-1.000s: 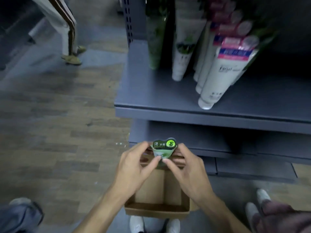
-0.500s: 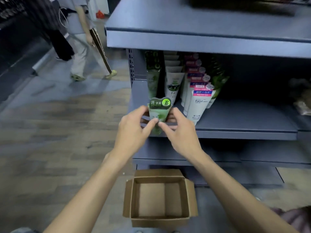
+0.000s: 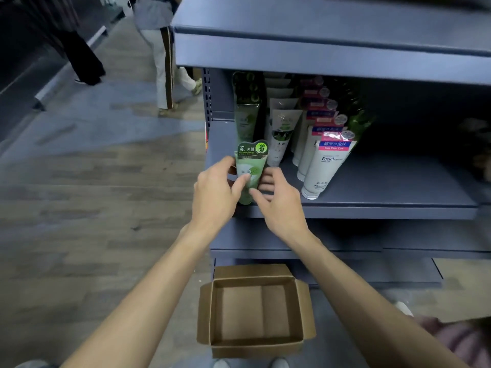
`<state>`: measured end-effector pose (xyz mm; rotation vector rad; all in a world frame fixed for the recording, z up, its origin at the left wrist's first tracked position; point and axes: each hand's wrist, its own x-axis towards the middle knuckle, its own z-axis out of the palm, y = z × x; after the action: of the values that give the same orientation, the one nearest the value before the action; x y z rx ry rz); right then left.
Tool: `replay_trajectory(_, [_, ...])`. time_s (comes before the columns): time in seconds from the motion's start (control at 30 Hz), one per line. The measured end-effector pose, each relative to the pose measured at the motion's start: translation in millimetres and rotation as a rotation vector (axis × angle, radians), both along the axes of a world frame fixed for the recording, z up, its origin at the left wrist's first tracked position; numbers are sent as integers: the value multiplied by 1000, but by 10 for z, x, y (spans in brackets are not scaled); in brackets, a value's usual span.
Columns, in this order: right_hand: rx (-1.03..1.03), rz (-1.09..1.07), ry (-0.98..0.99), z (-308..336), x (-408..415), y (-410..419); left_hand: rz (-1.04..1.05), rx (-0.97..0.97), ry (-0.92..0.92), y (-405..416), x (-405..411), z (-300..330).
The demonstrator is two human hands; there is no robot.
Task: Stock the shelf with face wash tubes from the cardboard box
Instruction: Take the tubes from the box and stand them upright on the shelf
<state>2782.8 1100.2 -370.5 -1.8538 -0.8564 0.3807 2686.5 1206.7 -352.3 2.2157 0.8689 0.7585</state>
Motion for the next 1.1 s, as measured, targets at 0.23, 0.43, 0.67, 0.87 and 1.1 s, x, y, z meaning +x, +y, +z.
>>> replay_trajectory(0.23, [-92, -47, 15, -244, 25, -126, -7, -4, 7, 254, 232, 34])
replay_trajectory(0.43, [-66, -73, 25, -200, 59, -130, -8, 19, 22, 453, 454, 48])
replay_trajectory(0.67, [-38, -84, 65, -214, 7, -236, 20, 45, 11, 580, 626, 87])
replay_trajectory(0.87, [-46, -88, 81, -253, 19, -331, 35, 27, 11, 643, 738, 74])
replay_trajectory(1.1, [-53, -95, 90, -275, 14, -445, 31, 22, -10, 682, 793, 48])
